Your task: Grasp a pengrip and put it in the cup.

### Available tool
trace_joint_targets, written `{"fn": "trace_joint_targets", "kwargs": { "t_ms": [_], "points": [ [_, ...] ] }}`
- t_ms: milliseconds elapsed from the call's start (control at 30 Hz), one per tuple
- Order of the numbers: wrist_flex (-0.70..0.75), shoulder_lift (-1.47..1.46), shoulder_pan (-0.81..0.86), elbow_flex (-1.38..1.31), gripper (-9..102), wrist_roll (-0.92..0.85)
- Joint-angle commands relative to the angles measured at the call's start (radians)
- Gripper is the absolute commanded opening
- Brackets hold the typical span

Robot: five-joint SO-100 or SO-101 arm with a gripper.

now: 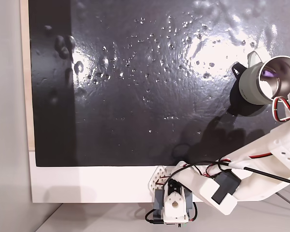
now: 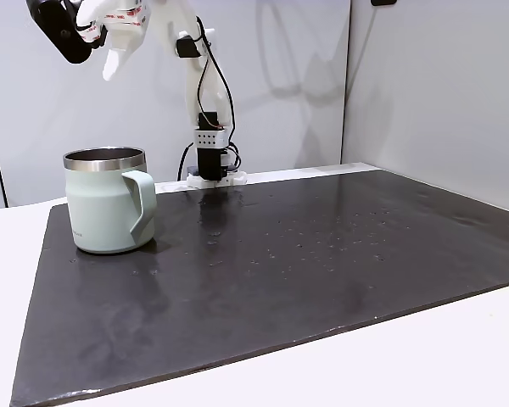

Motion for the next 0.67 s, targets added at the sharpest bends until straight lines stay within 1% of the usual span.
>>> {"fn": "trace_joint_targets", "kwargs": {
  "t_ms": [0,633],
  "points": [
    [0.003,0.006,0.008,-0.075,37,0.002],
    [0.006,0.011,0.003,-0.091,36,0.003]
  ]
}}
